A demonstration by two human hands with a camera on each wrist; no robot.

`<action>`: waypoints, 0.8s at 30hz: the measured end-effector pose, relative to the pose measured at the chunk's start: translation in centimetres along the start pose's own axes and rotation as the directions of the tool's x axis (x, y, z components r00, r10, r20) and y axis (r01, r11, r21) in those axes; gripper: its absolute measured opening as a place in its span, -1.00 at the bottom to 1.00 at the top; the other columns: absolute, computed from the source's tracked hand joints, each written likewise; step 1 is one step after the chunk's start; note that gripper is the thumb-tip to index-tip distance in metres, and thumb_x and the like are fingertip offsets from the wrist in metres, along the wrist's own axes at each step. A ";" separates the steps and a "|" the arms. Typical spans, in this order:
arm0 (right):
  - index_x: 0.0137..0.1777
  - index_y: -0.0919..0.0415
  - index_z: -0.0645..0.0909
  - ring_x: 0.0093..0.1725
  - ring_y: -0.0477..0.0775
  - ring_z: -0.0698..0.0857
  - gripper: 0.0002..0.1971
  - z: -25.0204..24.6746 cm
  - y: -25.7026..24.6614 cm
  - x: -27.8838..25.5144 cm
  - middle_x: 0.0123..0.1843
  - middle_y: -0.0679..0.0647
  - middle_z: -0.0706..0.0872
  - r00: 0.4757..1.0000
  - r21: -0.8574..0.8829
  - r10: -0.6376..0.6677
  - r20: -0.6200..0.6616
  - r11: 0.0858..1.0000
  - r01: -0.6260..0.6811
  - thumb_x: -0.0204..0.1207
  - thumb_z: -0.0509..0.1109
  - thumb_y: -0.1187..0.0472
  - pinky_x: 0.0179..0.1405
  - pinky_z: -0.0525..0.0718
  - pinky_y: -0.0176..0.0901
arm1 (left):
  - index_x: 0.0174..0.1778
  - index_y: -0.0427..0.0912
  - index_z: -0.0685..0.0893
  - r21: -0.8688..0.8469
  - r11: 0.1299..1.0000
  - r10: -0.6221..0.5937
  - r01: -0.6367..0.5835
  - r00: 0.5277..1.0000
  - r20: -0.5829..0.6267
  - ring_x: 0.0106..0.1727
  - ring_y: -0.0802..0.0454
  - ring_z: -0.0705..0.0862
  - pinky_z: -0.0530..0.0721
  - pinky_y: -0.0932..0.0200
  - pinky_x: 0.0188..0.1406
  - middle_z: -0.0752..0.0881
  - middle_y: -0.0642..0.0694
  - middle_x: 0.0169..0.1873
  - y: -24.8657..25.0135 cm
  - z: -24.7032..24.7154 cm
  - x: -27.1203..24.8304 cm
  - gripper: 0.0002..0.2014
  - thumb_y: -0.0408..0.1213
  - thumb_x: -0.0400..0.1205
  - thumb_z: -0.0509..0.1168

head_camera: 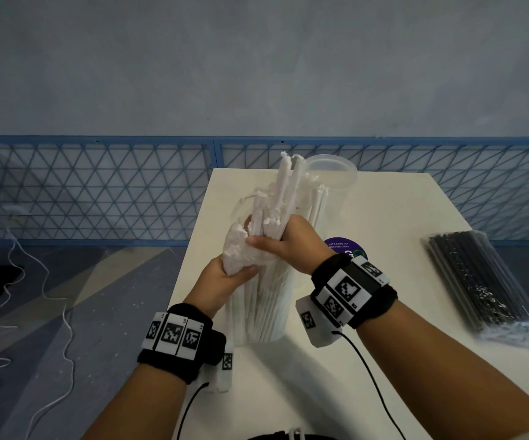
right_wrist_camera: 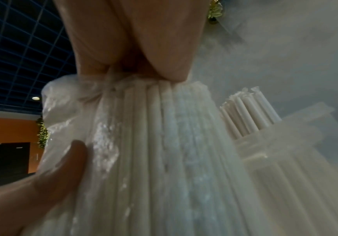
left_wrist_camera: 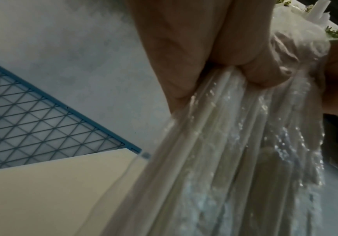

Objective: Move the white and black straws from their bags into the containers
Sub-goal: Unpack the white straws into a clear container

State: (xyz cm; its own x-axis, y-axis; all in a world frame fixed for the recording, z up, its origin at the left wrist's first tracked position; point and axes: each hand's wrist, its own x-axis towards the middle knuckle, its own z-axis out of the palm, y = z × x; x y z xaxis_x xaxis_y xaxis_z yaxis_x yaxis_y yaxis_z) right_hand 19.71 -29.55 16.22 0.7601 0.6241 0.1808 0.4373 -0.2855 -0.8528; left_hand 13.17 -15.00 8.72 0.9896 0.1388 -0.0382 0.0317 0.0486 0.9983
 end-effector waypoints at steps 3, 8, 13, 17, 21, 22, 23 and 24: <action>0.15 0.29 0.67 0.01 -0.11 0.69 -0.76 -0.1 -0.7 0.2 0.01 0.02 0.72 1.000 0.076 -0.023 -0.015 0.997 0.024 0.53 0.38 0.22 0.05 0.61 -0.39 | 0.24 -0.16 0.63 -0.009 1.000 0.010 -0.010 1.000 -0.017 0.09 0.15 0.75 0.67 0.33 0.09 0.77 -0.03 0.05 -0.2 -0.2 0.0 -0.58 -0.27 0.44 0.44; 0.17 0.18 0.65 0.03 -0.08 0.70 -0.78 -0.5 -0.8 0.6 0.02 0.01 0.72 0.998 0.214 0.030 -0.053 0.977 -0.018 0.58 0.31 0.18 0.09 0.64 -0.30 | 0.28 -0.12 0.56 -0.038 0.997 0.070 -0.070 0.997 -0.015 0.11 0.00 0.72 0.69 0.37 -0.12 0.76 0.02 0.03 2.3 -0.6 -0.2 -0.50 -0.05 0.45 0.46; 0.25 0.22 0.61 0.12 0.11 0.72 -0.73 0.0 -0.4 0.8 0.11 0.19 0.75 0.999 0.212 0.034 -0.023 0.977 -0.028 0.60 0.29 0.18 0.12 0.66 -0.06 | 0.12 -0.24 0.67 0.069 0.936 0.351 -0.344 0.925 -0.147 0.01 0.10 0.75 0.70 0.27 -0.01 0.77 -0.12 0.01 7.9 -0.2 0.9 -0.77 -0.33 0.55 0.40; 0.26 0.16 0.60 0.07 -0.12 0.66 -0.73 0.2 -0.6 0.7 0.07 -0.05 0.69 0.999 0.175 -0.020 0.030 0.984 0.015 0.57 0.32 0.21 0.09 0.54 -0.47 | -0.19 -0.25 0.74 0.240 0.888 0.448 -0.392 0.856 -0.258 -0.29 0.12 0.75 0.72 0.21 -0.16 0.77 -0.12 -0.30 8.7 -0.1 2.2 -0.94 -0.46 0.55 0.39; 0.16 0.09 0.62 0.09 0.16 0.69 -0.81 -0.2 -0.3 0.2 0.11 0.14 0.72 0.992 0.139 -0.055 0.116 0.989 0.039 0.58 0.32 0.18 0.14 0.65 -0.02 | -0.35 -0.19 0.64 0.222 0.912 0.408 -0.344 0.807 -0.427 -0.46 0.19 0.71 0.71 0.18 -0.29 0.70 -0.06 -0.42 7.8 -0.7 3.2 -0.82 -0.46 0.56 0.37; 0.08 -0.03 0.61 0.08 0.25 0.69 -0.87 -0.3 -0.3 0.1 0.07 0.13 0.71 0.989 0.142 -0.068 0.132 0.989 0.049 0.59 0.31 0.16 0.07 0.67 0.14 | -0.38 -0.17 0.62 0.200 0.922 0.387 -0.331 0.800 -0.459 -0.48 0.19 0.70 0.70 0.15 -0.27 0.69 -0.02 -0.47 7.5 -1.1 3.4 -0.79 -0.47 0.55 0.37; 0.02 -0.14 0.57 0.06 0.27 0.68 -0.87 -0.4 -0.3 0.0 0.03 0.06 0.69 0.986 0.142 -0.080 0.144 0.988 0.060 0.59 0.30 0.14 -0.01 0.69 0.18 | -0.40 -0.16 0.61 0.181 0.931 0.364 -0.316 0.798 -0.481 -0.49 0.19 0.69 0.70 0.12 -0.23 0.69 0.03 -0.50 7.4 -1.3 3.5 -0.78 -0.48 0.54 0.37; -0.02 -0.21 0.54 0.02 0.23 0.68 -0.85 -0.5 -0.3 -0.1 -0.01 -0.04 0.67 0.982 0.125 -0.099 0.158 0.989 0.080 0.60 0.30 0.14 -0.04 0.69 0.14 | -0.40 -0.17 0.61 0.164 0.941 0.339 -0.297 0.802 -0.491 -0.50 0.18 0.68 0.70 0.10 -0.21 0.68 0.03 -0.50 7.3 -1.5 3.6 -0.78 -0.48 0.54 0.37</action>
State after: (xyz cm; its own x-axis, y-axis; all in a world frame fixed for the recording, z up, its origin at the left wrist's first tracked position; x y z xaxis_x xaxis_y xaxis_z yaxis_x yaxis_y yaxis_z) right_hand 19.74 -29.89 16.65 0.6273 0.7564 0.1851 0.4331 -0.1413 -0.8902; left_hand 16.73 -12.70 15.81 0.7359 0.6135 0.2864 -0.2414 -0.1574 0.9576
